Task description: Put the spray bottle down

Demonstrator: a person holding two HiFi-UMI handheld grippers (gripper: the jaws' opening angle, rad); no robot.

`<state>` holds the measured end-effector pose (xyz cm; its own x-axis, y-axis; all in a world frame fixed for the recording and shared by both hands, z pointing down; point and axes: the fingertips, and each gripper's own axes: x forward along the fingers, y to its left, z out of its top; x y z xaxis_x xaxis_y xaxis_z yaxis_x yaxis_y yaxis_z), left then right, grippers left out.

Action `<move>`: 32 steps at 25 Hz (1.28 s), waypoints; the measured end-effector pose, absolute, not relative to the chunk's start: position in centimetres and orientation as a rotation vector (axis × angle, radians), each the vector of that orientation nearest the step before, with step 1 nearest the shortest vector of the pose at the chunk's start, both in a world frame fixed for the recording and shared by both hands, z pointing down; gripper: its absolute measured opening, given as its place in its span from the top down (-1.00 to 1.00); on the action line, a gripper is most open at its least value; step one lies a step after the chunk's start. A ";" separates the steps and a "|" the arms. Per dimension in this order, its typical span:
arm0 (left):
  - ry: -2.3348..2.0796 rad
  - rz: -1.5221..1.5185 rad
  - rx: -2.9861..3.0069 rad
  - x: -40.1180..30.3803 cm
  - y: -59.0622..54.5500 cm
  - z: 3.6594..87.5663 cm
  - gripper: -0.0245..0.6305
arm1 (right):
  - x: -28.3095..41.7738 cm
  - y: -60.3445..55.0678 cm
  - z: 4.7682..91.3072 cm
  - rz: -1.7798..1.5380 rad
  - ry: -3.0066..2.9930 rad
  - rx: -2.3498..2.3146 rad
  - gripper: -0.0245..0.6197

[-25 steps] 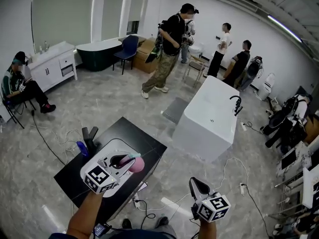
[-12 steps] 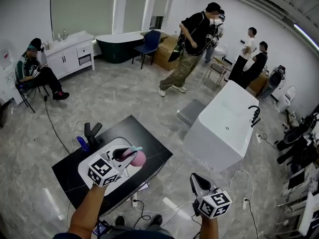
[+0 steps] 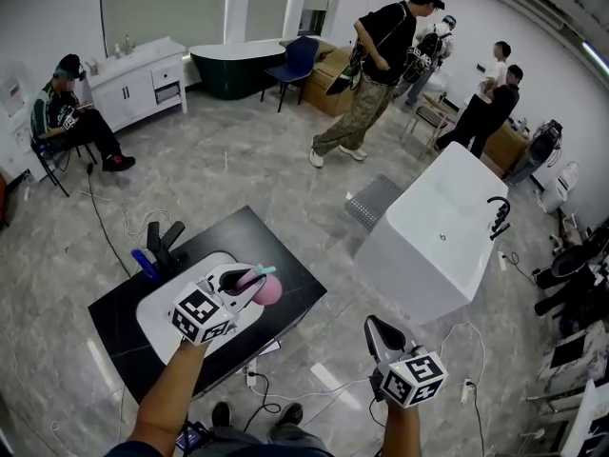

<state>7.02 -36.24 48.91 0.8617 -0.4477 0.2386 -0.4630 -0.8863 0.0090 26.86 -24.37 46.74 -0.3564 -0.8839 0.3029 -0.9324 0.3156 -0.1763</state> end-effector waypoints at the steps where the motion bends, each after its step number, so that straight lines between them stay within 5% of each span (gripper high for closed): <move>1: -0.727 0.361 2.963 7.2 -36.7 49.4 0.74 | 26.9 -24.8 47.0 0.486 -2.425 1.683 0.89; 32: -0.701 0.524 2.801 13.8 -41.5 66.3 0.74 | 29.6 -25.7 56.5 0.639 -2.372 1.630 0.89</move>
